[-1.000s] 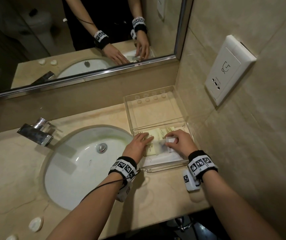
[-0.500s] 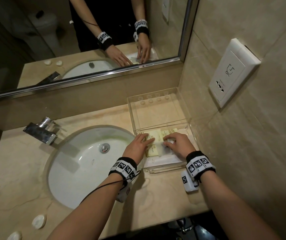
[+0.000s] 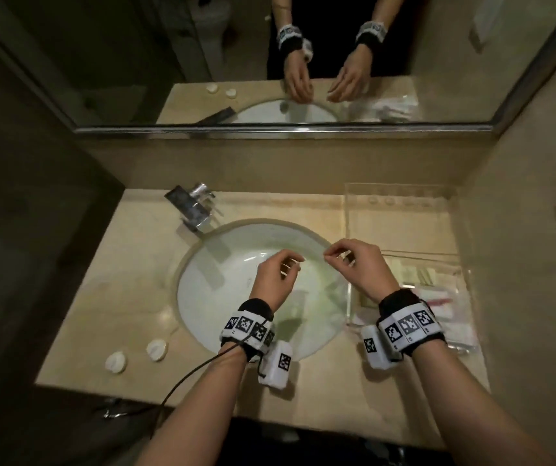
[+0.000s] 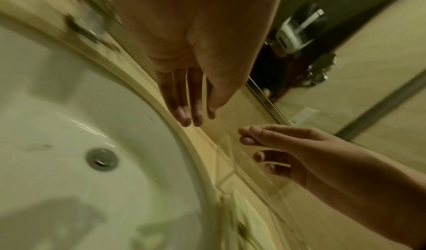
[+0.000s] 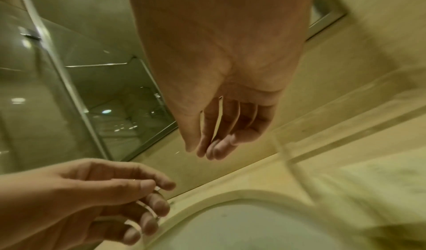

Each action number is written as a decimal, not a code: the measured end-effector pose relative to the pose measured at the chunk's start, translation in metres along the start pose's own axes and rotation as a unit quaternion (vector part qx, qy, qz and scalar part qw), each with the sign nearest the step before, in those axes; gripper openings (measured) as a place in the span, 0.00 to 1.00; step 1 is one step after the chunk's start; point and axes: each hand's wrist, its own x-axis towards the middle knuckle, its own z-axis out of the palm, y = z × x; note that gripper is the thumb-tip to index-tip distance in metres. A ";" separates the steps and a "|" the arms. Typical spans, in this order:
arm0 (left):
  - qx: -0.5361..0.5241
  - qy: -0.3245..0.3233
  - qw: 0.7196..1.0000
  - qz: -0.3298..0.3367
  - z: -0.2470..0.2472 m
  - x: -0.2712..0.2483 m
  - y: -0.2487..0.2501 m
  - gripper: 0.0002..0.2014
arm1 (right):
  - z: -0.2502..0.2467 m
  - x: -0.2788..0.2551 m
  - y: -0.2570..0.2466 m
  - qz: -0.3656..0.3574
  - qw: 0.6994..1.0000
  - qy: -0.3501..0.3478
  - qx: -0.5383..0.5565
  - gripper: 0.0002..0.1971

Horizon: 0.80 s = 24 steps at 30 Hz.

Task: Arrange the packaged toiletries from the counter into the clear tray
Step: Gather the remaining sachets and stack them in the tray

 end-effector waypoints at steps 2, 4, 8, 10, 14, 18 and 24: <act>-0.007 0.035 0.999 -0.041 -0.034 -0.014 -0.020 0.07 | 0.029 0.011 -0.026 -0.023 0.999 -0.036 0.004 0.04; -0.008 0.069 0.994 -0.084 -0.068 -0.030 -0.043 0.07 | 0.060 0.020 -0.051 -0.043 0.996 -0.076 0.015 0.02; -0.005 0.145 0.976 -0.161 -0.134 -0.071 -0.089 0.08 | 0.130 0.031 -0.093 -0.075 0.982 -0.175 0.018 0.02; -0.003 0.185 0.961 -0.205 -0.164 -0.093 -0.109 0.08 | 0.165 0.032 -0.113 -0.090 0.972 -0.215 0.021 0.04; 0.028 0.230 0.930 -0.285 -0.207 -0.134 -0.154 0.11 | 0.233 0.027 -0.146 -0.105 0.946 -0.308 0.003 0.06; 0.098 0.222 0.907 -0.344 -0.225 -0.168 -0.186 0.15 | 0.289 0.018 -0.154 -0.094 0.914 -0.392 -0.042 0.11; 0.074 0.214 0.904 -0.364 -0.232 -0.182 -0.207 0.25 | 0.329 0.000 -0.160 -0.113 0.890 -0.425 -0.123 0.30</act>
